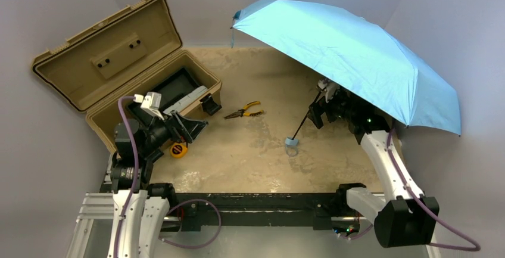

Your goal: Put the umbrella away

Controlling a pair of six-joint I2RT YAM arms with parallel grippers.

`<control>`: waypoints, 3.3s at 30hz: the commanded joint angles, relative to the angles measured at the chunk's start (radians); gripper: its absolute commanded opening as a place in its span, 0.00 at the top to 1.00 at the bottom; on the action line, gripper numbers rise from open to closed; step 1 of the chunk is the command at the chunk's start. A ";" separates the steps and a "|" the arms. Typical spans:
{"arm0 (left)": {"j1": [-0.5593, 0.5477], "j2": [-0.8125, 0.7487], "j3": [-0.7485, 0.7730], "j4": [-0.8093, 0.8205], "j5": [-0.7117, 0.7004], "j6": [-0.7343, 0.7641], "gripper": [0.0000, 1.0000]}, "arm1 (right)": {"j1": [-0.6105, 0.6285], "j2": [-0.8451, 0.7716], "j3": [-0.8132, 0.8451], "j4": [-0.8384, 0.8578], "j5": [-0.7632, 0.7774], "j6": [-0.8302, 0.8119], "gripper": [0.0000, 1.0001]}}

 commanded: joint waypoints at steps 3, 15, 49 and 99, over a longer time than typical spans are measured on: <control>-0.003 -0.010 -0.002 0.023 0.000 -0.024 0.00 | -0.054 0.070 0.064 0.005 -0.072 0.028 0.01; -0.003 -0.045 -0.013 -0.005 -0.020 -0.020 0.00 | -0.190 0.130 0.006 0.239 -0.227 0.300 0.01; -0.003 -0.090 0.000 -0.036 -0.051 -0.063 0.00 | -0.190 0.166 -0.148 0.837 -0.048 0.810 0.01; -0.547 0.524 0.305 -0.130 -0.345 0.152 0.35 | -0.163 0.215 0.095 0.823 -0.311 0.889 1.00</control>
